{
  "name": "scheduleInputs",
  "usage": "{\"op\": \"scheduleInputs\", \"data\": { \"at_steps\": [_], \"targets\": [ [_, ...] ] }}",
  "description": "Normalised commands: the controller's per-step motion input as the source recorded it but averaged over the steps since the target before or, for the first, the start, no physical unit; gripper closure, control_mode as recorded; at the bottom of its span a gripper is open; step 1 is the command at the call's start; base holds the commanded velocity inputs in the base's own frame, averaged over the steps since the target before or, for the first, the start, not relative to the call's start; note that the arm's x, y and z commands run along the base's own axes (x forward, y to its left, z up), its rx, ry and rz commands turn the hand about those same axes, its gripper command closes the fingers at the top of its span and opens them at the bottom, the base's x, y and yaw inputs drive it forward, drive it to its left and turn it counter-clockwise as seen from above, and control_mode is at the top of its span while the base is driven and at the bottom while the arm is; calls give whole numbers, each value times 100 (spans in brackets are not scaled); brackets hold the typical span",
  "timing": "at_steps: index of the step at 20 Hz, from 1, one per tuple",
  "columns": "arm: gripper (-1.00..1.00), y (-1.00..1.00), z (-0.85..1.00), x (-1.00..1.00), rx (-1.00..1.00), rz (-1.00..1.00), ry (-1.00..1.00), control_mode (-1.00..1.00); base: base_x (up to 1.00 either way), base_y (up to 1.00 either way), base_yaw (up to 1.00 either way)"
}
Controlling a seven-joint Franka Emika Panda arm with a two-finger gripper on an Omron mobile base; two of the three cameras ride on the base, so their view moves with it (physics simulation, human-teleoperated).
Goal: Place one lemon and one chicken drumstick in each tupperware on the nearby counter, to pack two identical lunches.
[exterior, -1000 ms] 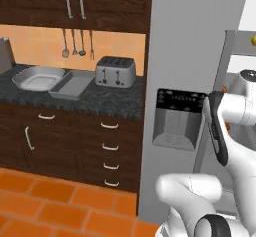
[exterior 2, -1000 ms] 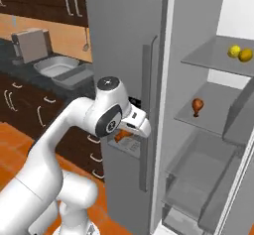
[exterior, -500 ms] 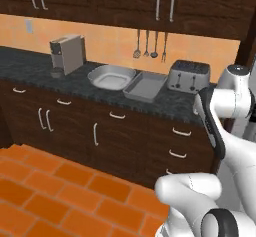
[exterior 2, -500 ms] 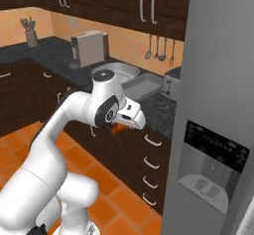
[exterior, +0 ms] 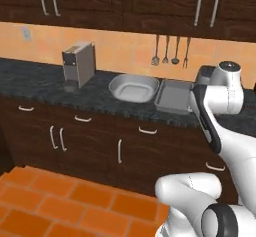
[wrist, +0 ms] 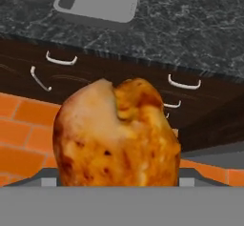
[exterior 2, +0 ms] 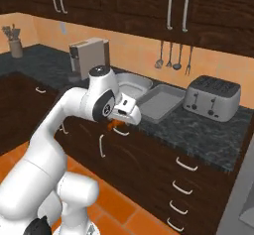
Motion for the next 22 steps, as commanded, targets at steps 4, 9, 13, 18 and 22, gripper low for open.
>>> {"op": "scheduleInputs", "data": {
  "at_steps": [4,9,13,18,22],
  "targets": [
    [100,0,0,0,0,0,0,100,100,39,-53],
    [100,0,0,0,0,0,0,100,100,-24,-32],
    [100,0,0,0,0,0,0,100,83,49,-3],
    [100,16,-51,60,4,0,0,-100,38,19,-1],
    [100,-41,-100,91,0,0,0,-100,0,0,0]
  ]
}}
